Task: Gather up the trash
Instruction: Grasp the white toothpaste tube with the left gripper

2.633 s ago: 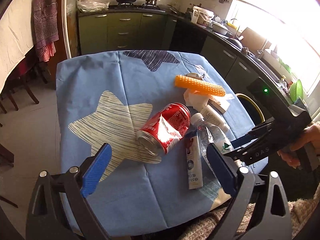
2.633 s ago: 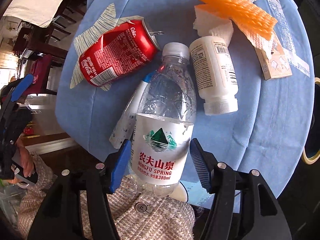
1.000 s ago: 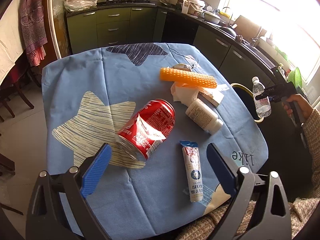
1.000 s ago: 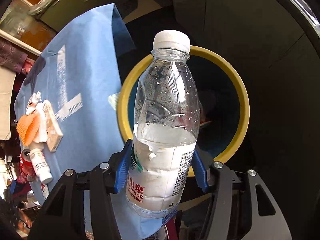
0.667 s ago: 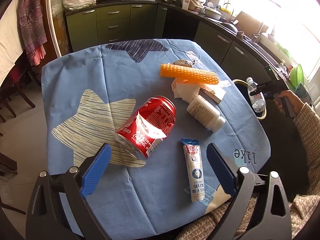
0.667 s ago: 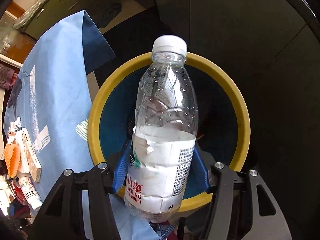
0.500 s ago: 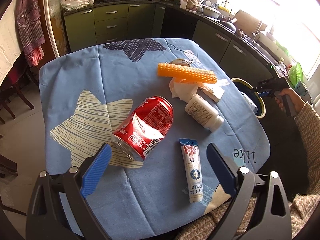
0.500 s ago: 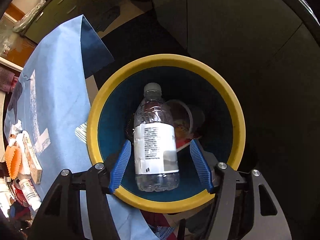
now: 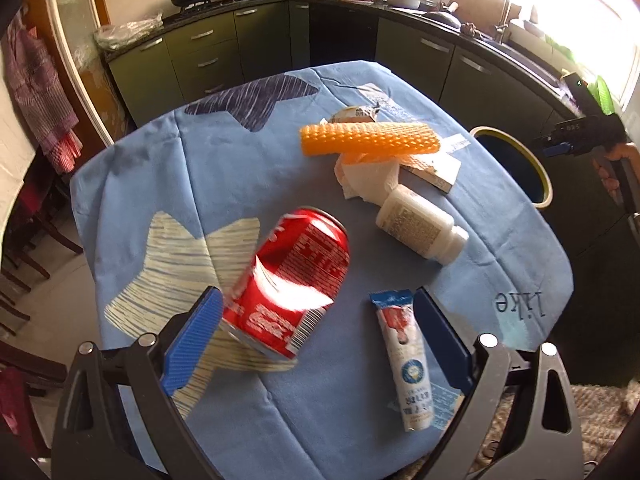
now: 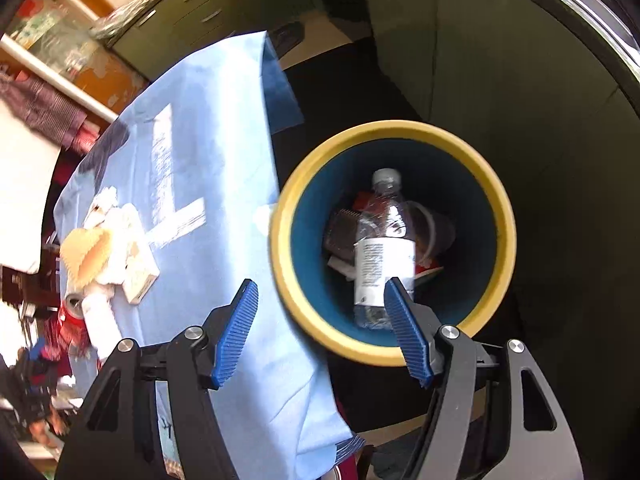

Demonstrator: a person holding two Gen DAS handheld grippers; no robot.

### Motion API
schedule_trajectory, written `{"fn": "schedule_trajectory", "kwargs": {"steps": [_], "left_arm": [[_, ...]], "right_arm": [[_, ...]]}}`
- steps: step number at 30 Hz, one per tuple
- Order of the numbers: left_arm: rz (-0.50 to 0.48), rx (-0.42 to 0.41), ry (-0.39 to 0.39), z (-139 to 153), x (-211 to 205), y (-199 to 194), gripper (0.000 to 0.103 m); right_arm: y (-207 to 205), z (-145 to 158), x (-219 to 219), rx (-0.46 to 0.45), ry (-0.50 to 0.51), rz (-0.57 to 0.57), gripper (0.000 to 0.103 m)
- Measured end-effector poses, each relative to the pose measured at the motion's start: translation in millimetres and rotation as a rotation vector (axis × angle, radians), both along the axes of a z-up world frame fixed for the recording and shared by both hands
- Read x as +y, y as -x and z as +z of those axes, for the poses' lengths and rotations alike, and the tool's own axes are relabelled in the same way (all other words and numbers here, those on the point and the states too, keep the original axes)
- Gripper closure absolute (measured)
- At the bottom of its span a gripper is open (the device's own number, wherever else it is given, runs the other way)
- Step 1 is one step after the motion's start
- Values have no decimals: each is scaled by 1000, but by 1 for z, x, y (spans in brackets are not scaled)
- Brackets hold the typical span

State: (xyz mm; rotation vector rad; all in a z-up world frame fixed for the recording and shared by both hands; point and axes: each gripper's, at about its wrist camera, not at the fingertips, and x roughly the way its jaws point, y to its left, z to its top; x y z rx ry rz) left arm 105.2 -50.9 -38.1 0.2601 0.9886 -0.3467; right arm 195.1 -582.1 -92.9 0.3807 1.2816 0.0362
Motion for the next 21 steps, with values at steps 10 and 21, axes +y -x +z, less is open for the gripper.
{"fn": "schedule_trajectory", "kwargs": {"steps": [10, 21], "left_arm": [[-127, 154, -50, -22, -27, -18, 12], [-140, 444, -51, -61, -66, 10, 31]], "right_arm": [[5, 1, 40, 6, -10, 109, 38], [5, 1, 47, 10, -23, 139, 37]]}}
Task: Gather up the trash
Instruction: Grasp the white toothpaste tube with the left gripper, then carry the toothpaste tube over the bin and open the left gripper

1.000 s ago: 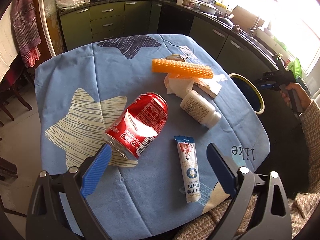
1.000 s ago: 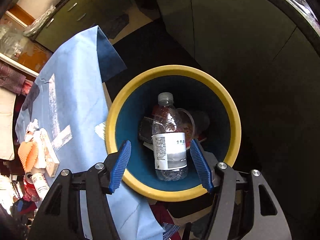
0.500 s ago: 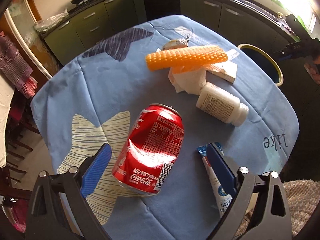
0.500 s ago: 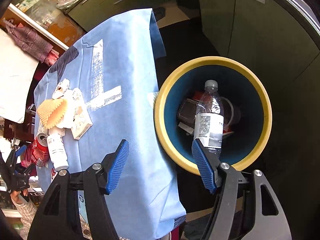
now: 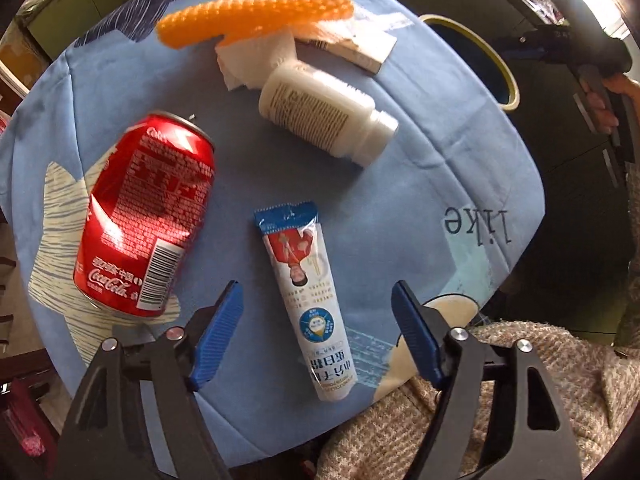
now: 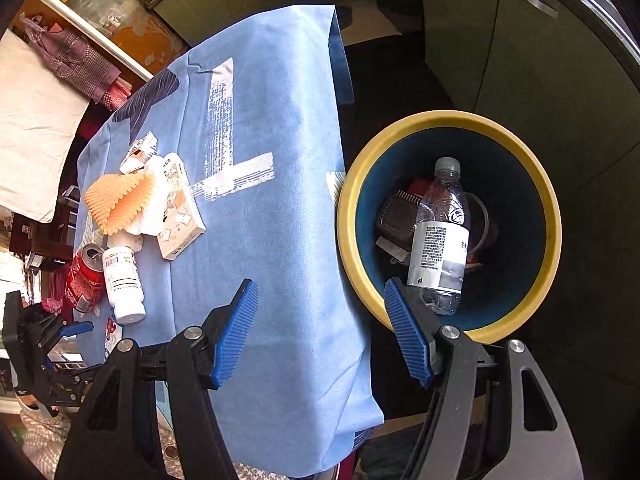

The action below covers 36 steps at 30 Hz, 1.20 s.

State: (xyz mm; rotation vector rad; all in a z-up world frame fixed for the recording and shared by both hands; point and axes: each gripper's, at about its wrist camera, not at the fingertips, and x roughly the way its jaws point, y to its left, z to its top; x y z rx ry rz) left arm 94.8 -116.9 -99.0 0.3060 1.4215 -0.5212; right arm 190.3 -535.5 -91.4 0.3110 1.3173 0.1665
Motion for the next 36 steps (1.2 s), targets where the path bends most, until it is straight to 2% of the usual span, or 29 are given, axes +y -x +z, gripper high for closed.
{"fn": "schedule_trajectory", "kwargs": {"steps": [2, 4, 6, 10, 12, 14, 19, 26, 31, 36], "left_arm": [[11, 29, -15, -11, -2, 2, 33], [24, 45, -21, -19, -3, 2, 41], [37, 63, -7, -24, -2, 1, 56], [39, 65, -3, -25, -3, 3, 59], [27, 62, -2, -24, -4, 5, 73], [19, 71, 7, -23, -6, 5, 78], [-8, 38, 4, -15, -17, 4, 80], [-111, -38, 55, 32, -47, 10, 80], [-233, -104, 133, 70, -106, -1, 80], [-336, -160, 199, 83, -193, -26, 80]], "right_arm": [[1, -1, 1, 3, -5, 8, 37], [2, -3, 2, 6, -6, 12, 37], [2, -3, 1, 4, -10, 12, 37], [2, -4, -3, 6, -18, 7, 37], [3, -4, -5, 5, -18, 4, 37], [4, -4, -7, 3, -22, 0, 37], [6, -3, -11, 1, -24, -5, 37], [17, 6, -31, -21, -26, -39, 37], [29, 10, -60, -40, 4, -88, 36], [47, 10, -93, -59, -11, -142, 36]]}}
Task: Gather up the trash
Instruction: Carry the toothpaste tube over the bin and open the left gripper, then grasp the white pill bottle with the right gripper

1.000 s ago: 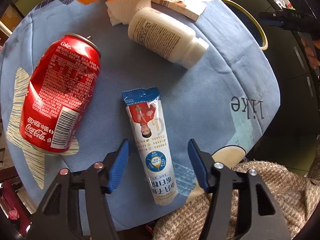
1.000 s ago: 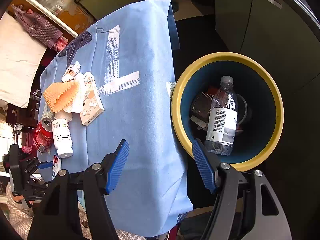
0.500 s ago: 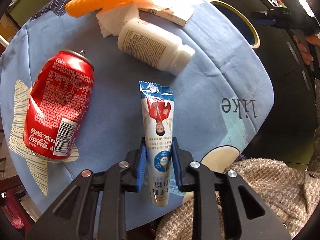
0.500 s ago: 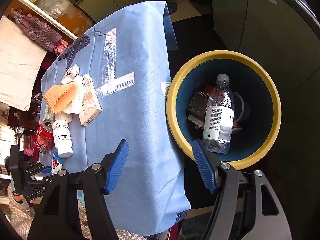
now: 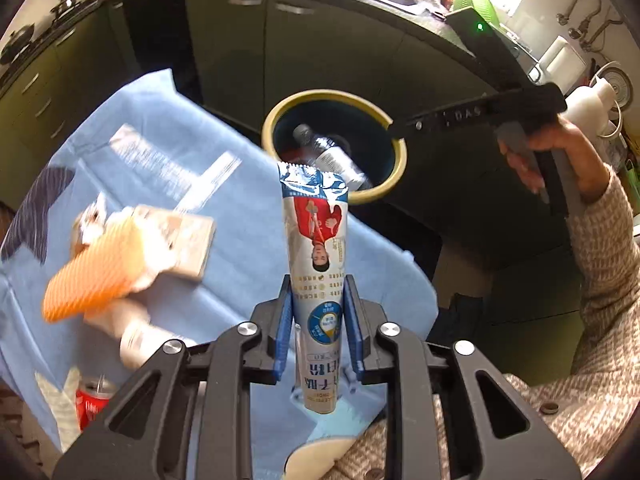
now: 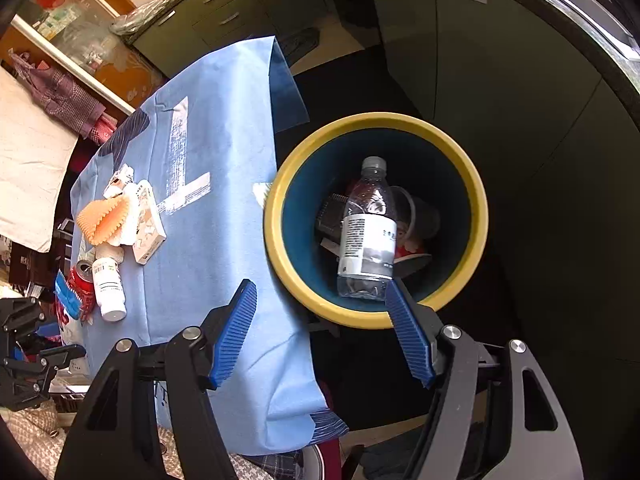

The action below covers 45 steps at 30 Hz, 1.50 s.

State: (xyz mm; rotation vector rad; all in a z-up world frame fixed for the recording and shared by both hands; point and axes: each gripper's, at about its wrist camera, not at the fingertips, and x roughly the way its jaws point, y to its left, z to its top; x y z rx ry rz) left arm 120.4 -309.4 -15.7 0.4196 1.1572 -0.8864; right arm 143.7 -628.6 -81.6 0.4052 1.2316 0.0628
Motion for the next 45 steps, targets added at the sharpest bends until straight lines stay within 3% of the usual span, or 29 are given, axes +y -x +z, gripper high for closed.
{"fn": "schedule_trajectory", "kwargs": {"steps": [4, 10, 13, 14, 18, 23, 29, 36, 42, 45], "left_arm": [[-32, 49, 4, -15, -79, -37, 80], [-17, 42, -51, -60, -175, -84, 78], [11, 60, -80, -85, -204, -103, 67], [16, 71, -89, -91, -210, -107, 59], [39, 88, -80, -92, -207, -111, 54], [56, 71, 3, -40, -146, -96, 50], [125, -52, 46, 26, -24, -52, 41], [294, -156, 50, 61, 137, -7, 38], [451, -219, 38, 65, 227, 12, 38], [506, -233, 40, 65, 263, 17, 37]], "right_arm": [[20, -5, -24, 5, -9, -44, 36], [47, -12, -51, 23, -20, -94, 36], [54, -15, -61, 32, -21, -112, 36], [56, -15, -64, 34, -19, -118, 36], [59, -14, -69, 32, -17, -123, 36], [57, -15, -63, 31, -11, -96, 36], [38, -12, -21, 41, -31, 2, 36], [8, 16, 104, 33, -8, 297, 36], [-17, 33, 225, 73, -72, 454, 36], [-25, 36, 283, 93, -15, 502, 36]]}}
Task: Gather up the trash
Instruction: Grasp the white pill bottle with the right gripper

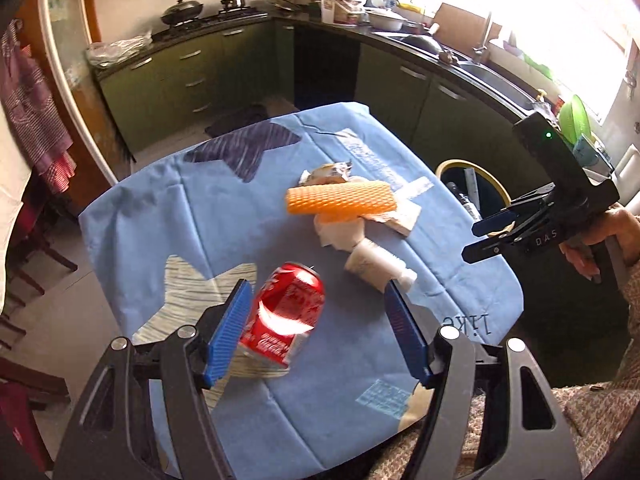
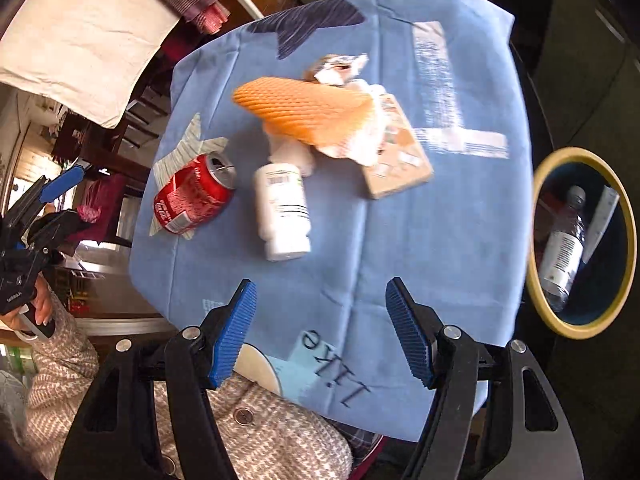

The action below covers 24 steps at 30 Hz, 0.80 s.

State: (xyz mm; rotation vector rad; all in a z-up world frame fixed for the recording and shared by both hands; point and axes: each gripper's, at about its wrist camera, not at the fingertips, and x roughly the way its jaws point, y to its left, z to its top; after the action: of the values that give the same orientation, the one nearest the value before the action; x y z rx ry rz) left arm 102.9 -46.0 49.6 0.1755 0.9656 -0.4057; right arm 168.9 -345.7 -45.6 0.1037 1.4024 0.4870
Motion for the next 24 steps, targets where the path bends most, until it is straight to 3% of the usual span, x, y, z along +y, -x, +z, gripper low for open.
{"fn": "schedule_trajectory", "kwargs": {"steps": [4, 14, 24], "left_arm": [[15, 18, 29, -10, 29, 10, 37], [14, 44, 53, -26, 53, 18, 36], [-9, 77, 40, -38, 43, 13, 36]], "right_arm": [[-16, -17, 55, 12, 140, 103, 36], [-48, -58, 109, 29, 276, 180, 36], [-59, -90, 119, 76, 276, 192, 52]]}}
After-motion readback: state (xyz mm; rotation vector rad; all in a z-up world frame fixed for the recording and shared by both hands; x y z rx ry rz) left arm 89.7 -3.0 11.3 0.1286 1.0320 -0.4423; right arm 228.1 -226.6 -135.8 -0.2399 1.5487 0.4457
